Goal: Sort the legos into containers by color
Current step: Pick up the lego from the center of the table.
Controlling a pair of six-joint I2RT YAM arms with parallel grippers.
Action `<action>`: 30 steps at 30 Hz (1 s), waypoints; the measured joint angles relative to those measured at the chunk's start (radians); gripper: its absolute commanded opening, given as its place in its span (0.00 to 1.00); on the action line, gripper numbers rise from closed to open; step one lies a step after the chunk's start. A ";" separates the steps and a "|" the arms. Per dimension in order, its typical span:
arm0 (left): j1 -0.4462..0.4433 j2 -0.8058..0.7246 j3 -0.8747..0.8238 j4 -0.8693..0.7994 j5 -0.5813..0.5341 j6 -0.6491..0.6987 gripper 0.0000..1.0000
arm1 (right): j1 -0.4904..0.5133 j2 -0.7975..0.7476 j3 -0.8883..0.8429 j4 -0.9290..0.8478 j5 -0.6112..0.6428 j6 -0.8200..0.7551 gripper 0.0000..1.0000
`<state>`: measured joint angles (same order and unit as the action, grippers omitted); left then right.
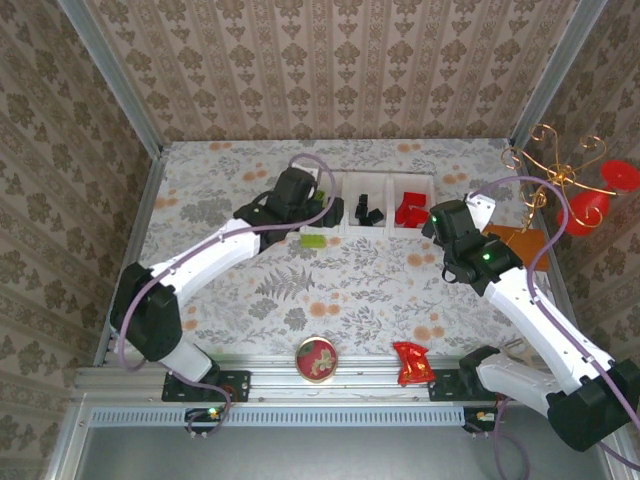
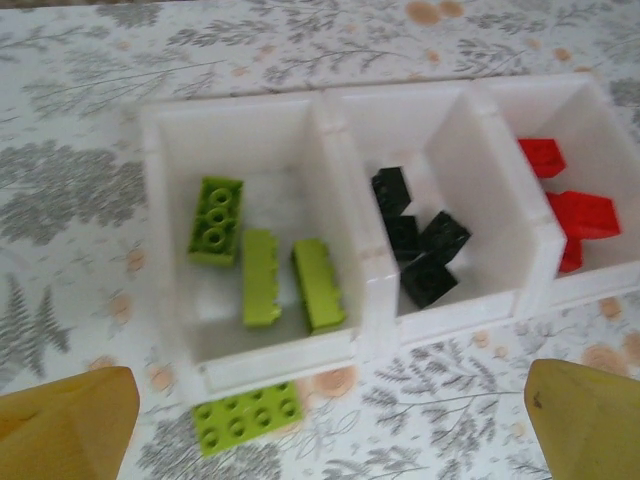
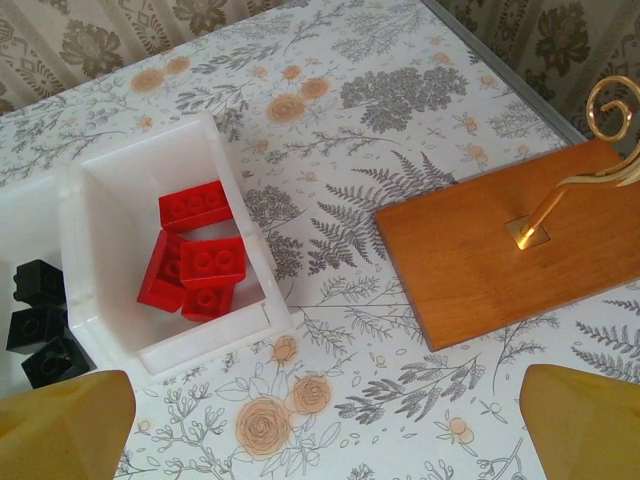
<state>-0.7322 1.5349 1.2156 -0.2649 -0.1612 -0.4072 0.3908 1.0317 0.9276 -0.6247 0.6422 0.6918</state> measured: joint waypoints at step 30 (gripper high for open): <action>-0.050 0.051 -0.240 -0.064 -0.101 -0.068 1.00 | -0.022 0.003 -0.019 0.042 -0.026 0.015 1.00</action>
<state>-0.7818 1.5864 0.9756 -0.3286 -0.2626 -0.4751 0.3691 1.0344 0.9085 -0.5823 0.6167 0.7071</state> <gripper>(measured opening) 0.999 0.999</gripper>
